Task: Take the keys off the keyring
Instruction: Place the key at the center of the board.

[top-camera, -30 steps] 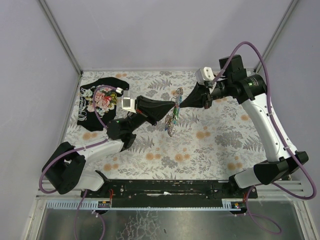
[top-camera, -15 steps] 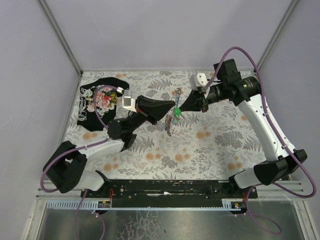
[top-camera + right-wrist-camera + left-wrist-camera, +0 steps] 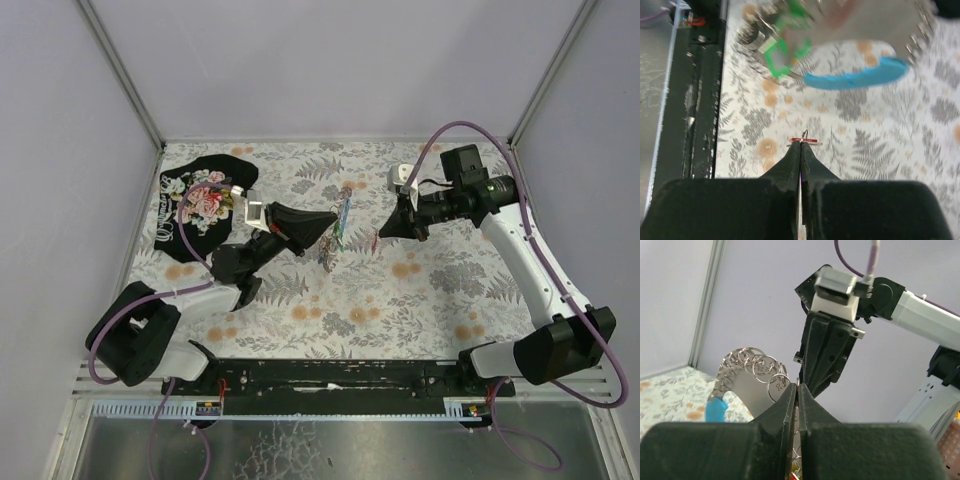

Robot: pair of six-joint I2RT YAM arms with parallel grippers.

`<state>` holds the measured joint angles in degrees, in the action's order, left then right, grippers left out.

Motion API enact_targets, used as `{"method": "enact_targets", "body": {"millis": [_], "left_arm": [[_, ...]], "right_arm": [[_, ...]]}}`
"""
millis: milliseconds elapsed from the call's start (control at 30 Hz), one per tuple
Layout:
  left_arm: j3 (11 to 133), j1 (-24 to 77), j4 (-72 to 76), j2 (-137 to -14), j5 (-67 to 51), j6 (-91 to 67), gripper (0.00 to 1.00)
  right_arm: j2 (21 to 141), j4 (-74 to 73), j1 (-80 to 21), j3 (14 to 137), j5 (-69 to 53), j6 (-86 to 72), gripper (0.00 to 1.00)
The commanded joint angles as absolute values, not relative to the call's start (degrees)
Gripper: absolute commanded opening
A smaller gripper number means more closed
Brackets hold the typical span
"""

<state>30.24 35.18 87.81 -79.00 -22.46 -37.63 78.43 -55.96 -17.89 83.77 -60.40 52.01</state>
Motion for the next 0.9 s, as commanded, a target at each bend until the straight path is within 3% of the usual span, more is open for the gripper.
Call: {"method": "enact_targets", "body": {"millis": [0,333,867], "left_arm": [[27.21,32.78,92.40,-77.73,-24.85,-35.85,0.00],[19.60,28.84,92.29,-77.69,-28.53,-35.24,0.00],[14.68,24.82,87.34,-72.58,-29.98,-34.87,0.00]], "right_arm": [[78.29,-43.91,-13.70,76.30,-53.01,42.05,0.00],[90.82,-30.76,-8.16,72.76,-36.14,30.88,0.00],[112.25,-28.43,-8.05,90.24,-26.18,25.47,0.02]]}}
